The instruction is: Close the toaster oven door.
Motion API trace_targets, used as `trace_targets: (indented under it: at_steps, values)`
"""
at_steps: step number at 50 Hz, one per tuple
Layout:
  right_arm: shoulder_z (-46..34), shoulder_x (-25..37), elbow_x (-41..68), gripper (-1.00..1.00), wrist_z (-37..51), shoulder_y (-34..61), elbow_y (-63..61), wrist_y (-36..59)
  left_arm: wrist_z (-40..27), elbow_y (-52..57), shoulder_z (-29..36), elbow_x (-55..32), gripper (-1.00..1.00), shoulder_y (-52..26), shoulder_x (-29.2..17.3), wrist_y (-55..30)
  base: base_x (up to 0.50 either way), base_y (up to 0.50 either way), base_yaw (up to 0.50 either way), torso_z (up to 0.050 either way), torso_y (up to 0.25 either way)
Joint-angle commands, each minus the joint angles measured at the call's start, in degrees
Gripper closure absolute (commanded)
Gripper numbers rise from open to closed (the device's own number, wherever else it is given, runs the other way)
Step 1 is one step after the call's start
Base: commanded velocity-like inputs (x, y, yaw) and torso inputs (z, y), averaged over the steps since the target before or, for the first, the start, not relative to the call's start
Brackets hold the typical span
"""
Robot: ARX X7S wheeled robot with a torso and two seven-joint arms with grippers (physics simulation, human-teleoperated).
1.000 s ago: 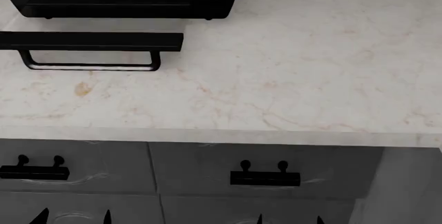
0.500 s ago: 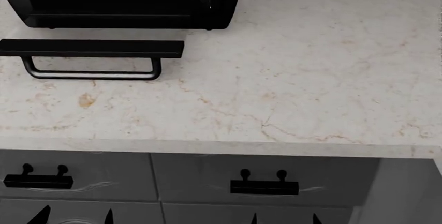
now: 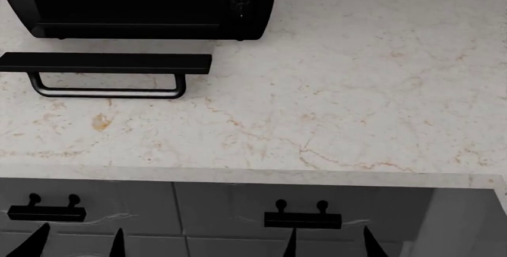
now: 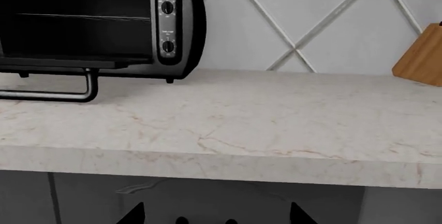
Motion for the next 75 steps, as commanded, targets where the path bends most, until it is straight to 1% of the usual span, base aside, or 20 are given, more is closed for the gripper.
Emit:
trace_targets:
  at_steps: [1, 3, 4, 8, 10, 11, 12, 14, 16, 18, 24, 27, 29, 32, 41, 49, 57, 70, 71, 75]
  values:
    - [2.5, 4.0, -0.8, -1.00, 2.3, 4.3, -15.4, 11.9, -1.6, 11.0, -3.5, -5.0, -1.00, -5.7, -4.3, -15.7, 0.00, 0.00, 0.00, 0.000, 0.000]
    - [4.4, 5.3, 0.3, -1.00, 2.2, 6.6, -20.7, 16.0, -1.7, 13.7, -5.1, -7.2, -1.00, -7.8, -5.3, -19.8, 0.00, 0.00, 0.00, 0.000, 0.000]
    - [6.0, 6.3, 1.2, -1.00, 2.2, 9.0, -24.8, 20.0, -2.2, 15.3, -7.7, -10.2, -1.00, -9.8, -5.7, -23.9, 0.00, 0.00, 0.00, 0.000, 0.000]
    - [9.3, 9.0, 3.2, -1.00, 2.0, 17.5, -32.1, 30.1, -2.4, 17.9, -11.0, -13.9, -1.00, -14.6, -8.6, -31.5, 0.00, 0.00, 0.00, 0.000, 0.000]
    - [11.4, 11.0, 4.7, -1.00, 1.5, 23.4, -35.2, 35.6, -2.0, 18.1, -11.5, -14.4, -1.00, -17.9, -10.7, -33.8, 0.00, 0.00, 0.00, 0.000, 0.000]
    - [12.5, 11.5, 5.7, -1.00, 1.2, 25.7, -36.7, 38.1, -2.1, 18.1, -12.0, -14.8, -1.00, -19.2, -11.0, -34.5, 0.00, 0.00, 0.00, 0.000, 0.000]
    - [14.3, 13.0, 6.6, -1.00, 1.3, 30.3, -39.2, 42.9, -2.0, 17.7, -12.5, -15.2, -1.00, -21.5, -11.9, -35.6, 0.00, 0.00, 0.00, 0.000, 0.000]
    - [16.9, 14.6, 8.5, -1.00, 0.9, 35.9, -41.6, 49.4, -1.3, 18.0, -12.3, -15.7, -1.00, -24.2, -13.5, -37.3, 0.00, 0.00, 0.00, 0.000, 0.000]
    - [19.3, 16.3, 10.5, -1.00, 0.1, 41.5, -43.5, 54.8, -0.4, 18.2, -15.3, -20.6, -1.00, -27.5, -13.6, -42.2, 0.00, 0.00, 0.00, 0.000, 0.000]
    - [20.0, 18.2, 11.0, -1.00, -0.2, 45.5, -44.0, 58.1, -1.1, 18.7, -15.9, -21.7, -1.00, -29.7, -14.4, -45.1, 0.00, 0.00, 0.00, 0.000, 0.000]
    - [21.1, 22.4, 13.0, -1.00, -1.6, 55.9, -44.3, 65.8, -0.9, 16.8, -13.8, -21.7, -1.00, -36.5, -18.4, -50.4, 0.00, 0.00, 0.00, 0.000, 0.000]
    - [22.8, 23.3, 14.1, -1.00, -2.2, 59.2, -45.0, 68.9, -0.5, 16.0, -12.3, -21.5, -1.00, -38.9, -19.9, -51.8, 0.00, 0.00, 0.00, 0.000, 0.000]
    - [23.3, 23.6, 14.7, -1.00, -2.2, 60.9, -45.8, 71.1, -0.3, 16.3, -11.6, -21.6, -1.00, -39.1, -20.3, -52.5, 0.00, 0.00, 0.00, 0.000, 0.000]
    - [23.4, 23.7, 15.1, -1.00, -2.3, 60.9, -46.4, 71.7, 0.3, 16.8, -10.9, -21.7, -1.00, -38.3, -20.8, -52.3, 0.00, 0.00, 0.00, 0.000, 0.000]
    - [21.6, 23.5, 14.5, -1.00, -1.3, 57.9, -45.6, 68.9, 0.6, 18.4, -10.8, -22.3, -1.00, -37.6, -21.5, -52.6, 0.00, 0.50, 0.00, 0.000, 0.000]
    - [22.3, 24.0, 15.5, -1.00, -1.5, 58.5, -46.7, 70.7, 0.6, 20.0, -11.1, -23.2, -1.00, -37.3, -21.6, -53.3, 0.00, 0.50, 0.00, 0.000, 0.000]
    - [20.9, 24.3, 15.9, -1.00, -0.9, 58.9, -46.5, 70.6, 1.0, 19.9, -11.1, -23.1, -1.00, -36.3, -21.9, -52.1, 0.00, 0.50, 0.00, 0.000, 0.000]
    - [21.2, 24.4, 16.6, -1.00, -1.1, 57.6, -45.8, 69.3, 1.1, 19.1, -10.0, -22.6, -1.00, -36.7, -22.1, -51.4, 0.00, 0.50, 0.00, 0.000, 0.000]
    - [22.4, 23.5, 17.0, -1.00, -1.5, 57.6, -45.9, 68.7, 1.1, 19.1, -9.8, -22.6, -1.00, -36.7, -22.1, -51.3, 0.00, 0.00, 0.00, 0.000, 0.000]
    - [21.7, 24.2, 17.6, -1.00, -1.0, 59.4, -46.2, 71.6, 1.1, 19.0, -9.5, -22.6, -1.00, -37.0, -22.1, -51.4, 0.06, 0.00, 0.00, 0.000, 0.000]
